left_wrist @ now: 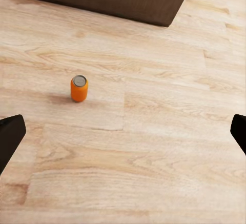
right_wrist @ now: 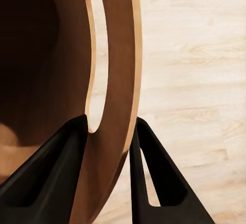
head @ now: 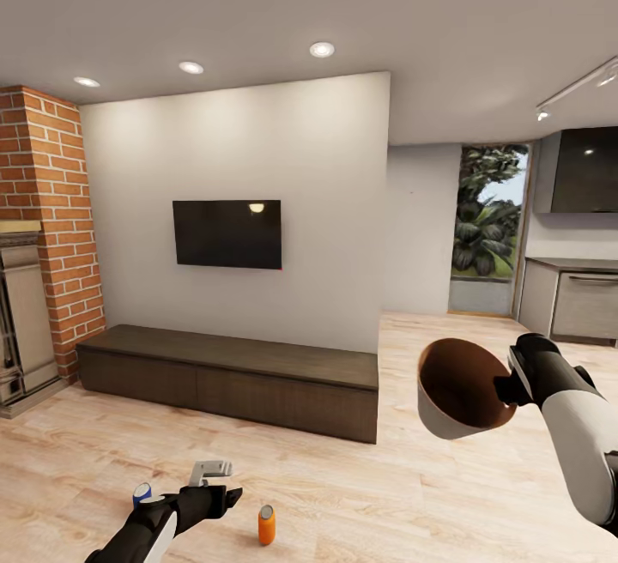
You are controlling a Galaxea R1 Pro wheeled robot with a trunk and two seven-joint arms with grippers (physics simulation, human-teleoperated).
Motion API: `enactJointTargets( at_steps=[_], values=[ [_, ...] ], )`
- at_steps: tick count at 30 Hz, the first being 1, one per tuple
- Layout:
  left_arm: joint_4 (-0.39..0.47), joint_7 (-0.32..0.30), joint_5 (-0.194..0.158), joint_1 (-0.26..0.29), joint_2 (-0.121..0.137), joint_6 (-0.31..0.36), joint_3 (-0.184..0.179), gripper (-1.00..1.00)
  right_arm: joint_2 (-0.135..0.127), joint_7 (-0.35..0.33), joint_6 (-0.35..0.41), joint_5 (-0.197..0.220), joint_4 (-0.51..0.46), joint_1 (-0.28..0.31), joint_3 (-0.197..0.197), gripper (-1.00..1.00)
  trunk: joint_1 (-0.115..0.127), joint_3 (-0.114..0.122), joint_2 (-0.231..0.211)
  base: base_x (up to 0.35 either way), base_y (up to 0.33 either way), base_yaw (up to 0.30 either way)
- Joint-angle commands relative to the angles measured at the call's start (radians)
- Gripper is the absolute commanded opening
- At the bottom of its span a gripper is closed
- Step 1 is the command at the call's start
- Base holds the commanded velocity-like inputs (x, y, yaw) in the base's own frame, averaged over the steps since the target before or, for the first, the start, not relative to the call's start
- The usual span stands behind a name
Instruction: Put the three can of soda from the living room inside the tash can in the kitchen.
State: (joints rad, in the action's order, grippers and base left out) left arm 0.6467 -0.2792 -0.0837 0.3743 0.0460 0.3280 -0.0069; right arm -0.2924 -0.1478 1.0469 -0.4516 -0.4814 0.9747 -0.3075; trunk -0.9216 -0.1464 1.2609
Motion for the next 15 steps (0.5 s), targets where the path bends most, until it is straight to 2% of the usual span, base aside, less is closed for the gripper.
enactJointTargets(
  at_steps=[1, 6, 15],
  values=[
    [0.0, 0.001, 0.0, 0.0, 0.0, 0.0, 0.0, 1.0, 0.0, -0.003, 0.0, 0.011, 0.0, 0.001, -0.001, -1.0, 0.0, 0.0, 0.0, 0.0, 0.0, 0.0],
    [-0.001, 0.018, 0.004, 0.0, -0.001, 0.002, -0.001, 1.0, -0.002, -0.002, 0.0, 0.011, 0.002, 0.0, -0.002, -1.0, 0.0, 0.0, 0.0, 0.034, 0.0, 0.0],
    [-0.002, 0.045, 0.007, 0.0, -0.001, 0.003, 0.0, 1.0, -0.003, -0.001, -0.005, 0.009, 0.056, -0.001, -0.002, -1.0, 0.0, 0.0, 0.0, 0.252, 0.0, 0.0]
  ],
)
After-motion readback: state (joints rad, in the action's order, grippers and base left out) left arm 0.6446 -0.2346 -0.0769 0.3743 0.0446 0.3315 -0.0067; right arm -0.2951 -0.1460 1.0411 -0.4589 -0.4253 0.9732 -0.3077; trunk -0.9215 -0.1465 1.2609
